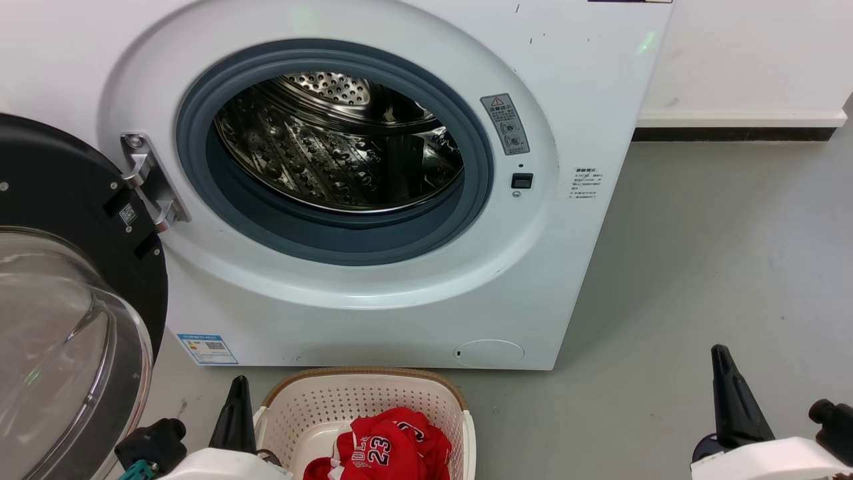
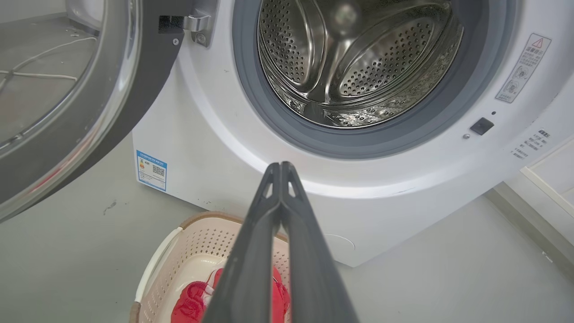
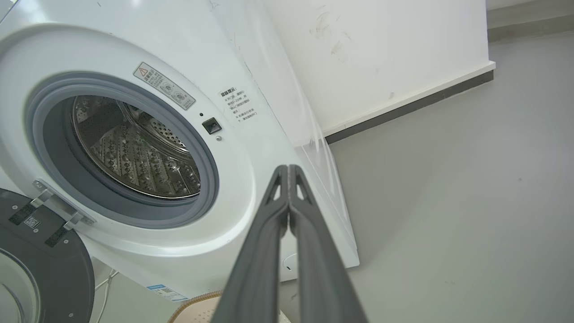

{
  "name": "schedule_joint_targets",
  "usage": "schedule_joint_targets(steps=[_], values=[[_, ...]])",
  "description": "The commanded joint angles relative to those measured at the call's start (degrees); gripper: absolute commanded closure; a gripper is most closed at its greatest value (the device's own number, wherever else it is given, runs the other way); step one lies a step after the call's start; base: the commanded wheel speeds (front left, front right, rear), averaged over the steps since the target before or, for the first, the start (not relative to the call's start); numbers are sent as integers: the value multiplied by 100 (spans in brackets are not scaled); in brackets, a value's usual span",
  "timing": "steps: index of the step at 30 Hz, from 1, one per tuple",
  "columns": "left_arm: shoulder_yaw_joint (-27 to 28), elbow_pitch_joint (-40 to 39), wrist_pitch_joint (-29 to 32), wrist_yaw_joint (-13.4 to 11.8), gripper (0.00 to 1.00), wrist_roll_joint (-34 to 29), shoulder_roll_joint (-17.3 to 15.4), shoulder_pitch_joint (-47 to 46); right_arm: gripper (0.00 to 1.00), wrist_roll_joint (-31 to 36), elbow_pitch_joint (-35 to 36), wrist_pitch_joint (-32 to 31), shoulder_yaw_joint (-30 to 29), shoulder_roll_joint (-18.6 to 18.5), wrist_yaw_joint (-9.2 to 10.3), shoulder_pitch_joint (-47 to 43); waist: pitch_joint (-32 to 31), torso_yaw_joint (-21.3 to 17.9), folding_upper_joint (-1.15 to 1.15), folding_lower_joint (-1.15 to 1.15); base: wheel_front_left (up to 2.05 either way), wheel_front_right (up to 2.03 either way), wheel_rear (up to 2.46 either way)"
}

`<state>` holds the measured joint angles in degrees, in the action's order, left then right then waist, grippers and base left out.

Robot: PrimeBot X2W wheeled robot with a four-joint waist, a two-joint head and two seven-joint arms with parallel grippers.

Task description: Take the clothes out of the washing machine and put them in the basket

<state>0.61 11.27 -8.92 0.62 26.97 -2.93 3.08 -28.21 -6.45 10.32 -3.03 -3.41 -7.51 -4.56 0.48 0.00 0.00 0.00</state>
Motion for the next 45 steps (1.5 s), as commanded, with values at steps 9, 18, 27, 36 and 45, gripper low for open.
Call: schedule_joint_targets(steps=[9,18,27,36,45], values=[[108,-16,222,129,100,981,-1,-250,100,-1021,-54,-198,8,-73,1,311,-3,0,0,0,0,0,0],[175,22,408,206,100,1752,0,-351,100,-1807,-149,-373,2,-91,1,421,-5,0,0,0,0,0,0],[241,56,576,280,100,2450,1,-445,100,-2514,-231,-530,-10,-101,1,528,-8,0,0,0,0,0,0],[297,91,728,349,100,3092,2,-535,100,-3157,-314,-684,-28,-107,1,616,-11,0,0,0,0,0,0],[349,123,873,409,100,3678,2,-612,100,-3743,-387,-832,-49,-108,1,694,-13,0,0,0,0,0,0]])
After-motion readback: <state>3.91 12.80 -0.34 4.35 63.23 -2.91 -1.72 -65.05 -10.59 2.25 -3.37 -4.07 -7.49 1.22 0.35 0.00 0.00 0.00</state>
